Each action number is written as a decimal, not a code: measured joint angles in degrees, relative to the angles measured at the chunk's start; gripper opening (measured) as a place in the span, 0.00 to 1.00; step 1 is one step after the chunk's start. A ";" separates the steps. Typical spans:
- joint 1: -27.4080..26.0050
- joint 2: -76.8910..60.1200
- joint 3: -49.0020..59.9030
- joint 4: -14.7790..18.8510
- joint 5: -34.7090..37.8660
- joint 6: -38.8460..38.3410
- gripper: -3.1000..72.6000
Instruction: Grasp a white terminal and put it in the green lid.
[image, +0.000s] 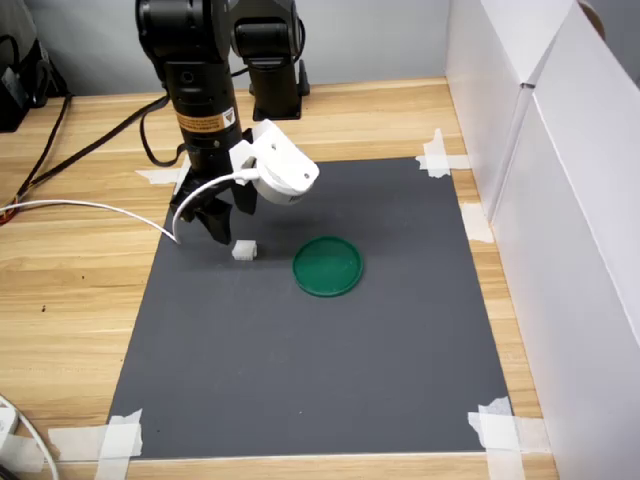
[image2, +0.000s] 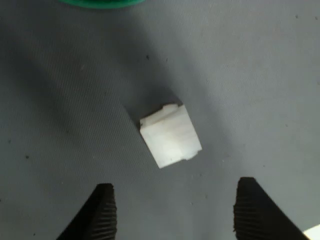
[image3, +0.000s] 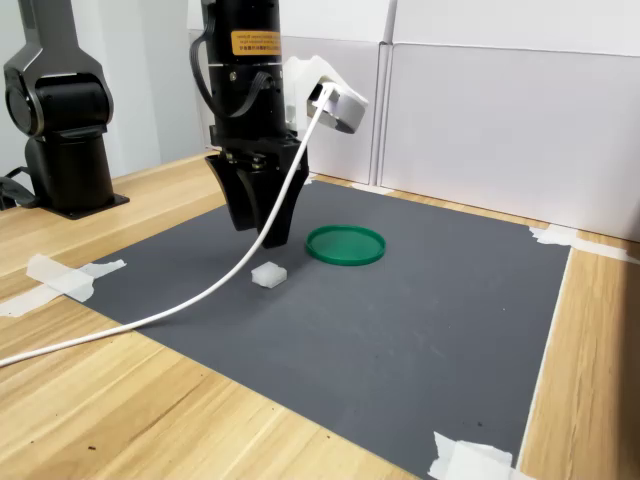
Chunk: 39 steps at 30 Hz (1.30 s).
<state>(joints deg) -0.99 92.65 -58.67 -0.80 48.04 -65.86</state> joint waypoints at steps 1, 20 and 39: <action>0.00 0.29 0.00 0.00 -0.01 0.00 0.82; 0.00 2.06 4.95 -0.22 -9.54 -1.18 0.82; 0.00 4.71 4.95 -0.27 -9.98 -0.47 0.71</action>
<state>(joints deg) -0.99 97.36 -53.72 -1.07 38.06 -66.33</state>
